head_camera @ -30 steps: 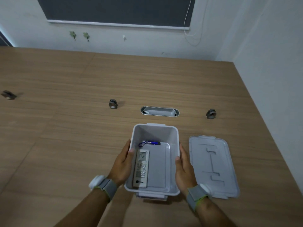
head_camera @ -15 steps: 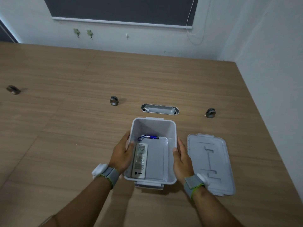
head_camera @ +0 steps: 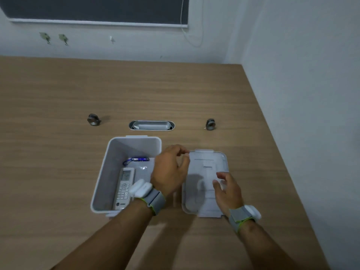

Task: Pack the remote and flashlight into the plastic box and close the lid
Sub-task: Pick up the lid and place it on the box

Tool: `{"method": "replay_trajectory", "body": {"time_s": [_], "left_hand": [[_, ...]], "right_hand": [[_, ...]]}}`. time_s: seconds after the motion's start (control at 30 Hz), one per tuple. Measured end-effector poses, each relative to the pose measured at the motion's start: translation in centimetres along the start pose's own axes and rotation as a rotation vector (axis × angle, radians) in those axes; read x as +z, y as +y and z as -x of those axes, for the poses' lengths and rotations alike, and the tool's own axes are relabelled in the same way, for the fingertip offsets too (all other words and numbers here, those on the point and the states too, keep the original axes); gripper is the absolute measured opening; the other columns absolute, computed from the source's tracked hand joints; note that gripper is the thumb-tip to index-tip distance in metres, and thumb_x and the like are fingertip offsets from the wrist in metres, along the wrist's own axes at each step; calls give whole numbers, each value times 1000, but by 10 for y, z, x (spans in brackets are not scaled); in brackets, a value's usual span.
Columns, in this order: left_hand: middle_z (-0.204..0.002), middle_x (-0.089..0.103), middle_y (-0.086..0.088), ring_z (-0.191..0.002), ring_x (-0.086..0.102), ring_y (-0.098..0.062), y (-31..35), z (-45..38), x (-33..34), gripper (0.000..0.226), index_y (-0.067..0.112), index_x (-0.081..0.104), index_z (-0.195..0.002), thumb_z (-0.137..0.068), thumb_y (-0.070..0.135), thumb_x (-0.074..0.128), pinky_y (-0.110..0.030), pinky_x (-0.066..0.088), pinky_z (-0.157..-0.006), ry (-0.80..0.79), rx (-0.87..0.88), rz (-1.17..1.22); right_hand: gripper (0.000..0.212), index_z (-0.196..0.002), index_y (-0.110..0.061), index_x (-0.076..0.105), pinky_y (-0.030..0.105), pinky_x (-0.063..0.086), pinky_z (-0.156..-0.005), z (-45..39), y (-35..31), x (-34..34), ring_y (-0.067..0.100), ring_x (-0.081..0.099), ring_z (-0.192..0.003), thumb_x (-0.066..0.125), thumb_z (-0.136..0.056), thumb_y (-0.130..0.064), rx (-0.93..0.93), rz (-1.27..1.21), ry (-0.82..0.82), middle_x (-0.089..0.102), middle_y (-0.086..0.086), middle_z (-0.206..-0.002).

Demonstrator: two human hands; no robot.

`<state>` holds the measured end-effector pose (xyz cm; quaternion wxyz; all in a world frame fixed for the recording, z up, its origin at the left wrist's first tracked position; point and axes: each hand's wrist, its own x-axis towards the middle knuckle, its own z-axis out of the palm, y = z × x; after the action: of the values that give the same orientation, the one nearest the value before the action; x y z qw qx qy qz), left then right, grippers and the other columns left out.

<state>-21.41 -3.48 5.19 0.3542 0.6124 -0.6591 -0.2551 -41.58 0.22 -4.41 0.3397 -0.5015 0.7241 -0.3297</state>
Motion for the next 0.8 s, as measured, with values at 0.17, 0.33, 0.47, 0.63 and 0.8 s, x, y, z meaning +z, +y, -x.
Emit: {"method": "replay_trajectory", "body": {"time_s": [0.17,0.33,0.47,0.63,0.8], "left_hand": [[-81,68,7,-73,64,-12,-2,11,72,15,24,64,-85,-93,33,56,-35,55,-67,-132,-150,6],[-118,55,-6,-101,60,-30,-37,29,110,24,15,57,-114,-93,27,58,-30,43,-77,-135,-445,-150],[-111,60,-16,-101,61,-35,-52,39,118,28,5,56,-111,-92,26,58,-37,48,-83,-109,-585,-280],[-115,66,-14,-104,64,-28,-61,39,123,28,5,59,-113,-95,26,53,-30,46,-87,-174,-639,-356],[-112,62,-13,-103,60,-28,-55,34,124,22,4,56,-114,-101,13,40,-27,36,-78,-226,-603,-355]], "right_hand": [[21,-108,-22,62,32,52,-75,-13,34,-26,21,66,-83,60,-87,-25,79,178,16,67,-3,-91],[19,-96,-24,61,34,53,-73,-22,67,-33,25,64,-83,60,-81,-34,132,334,-27,66,-3,-88],[21,-86,-19,59,34,52,-67,-27,92,-28,28,63,-76,60,-76,-37,143,349,-98,63,2,-78],[20,-95,-21,66,25,42,-65,-28,93,-28,25,65,-79,56,-80,-29,132,366,-134,69,0,-80],[17,-90,-24,67,26,44,-63,-30,94,-37,21,61,-71,56,-76,-25,123,351,-114,64,-6,-73]]}}
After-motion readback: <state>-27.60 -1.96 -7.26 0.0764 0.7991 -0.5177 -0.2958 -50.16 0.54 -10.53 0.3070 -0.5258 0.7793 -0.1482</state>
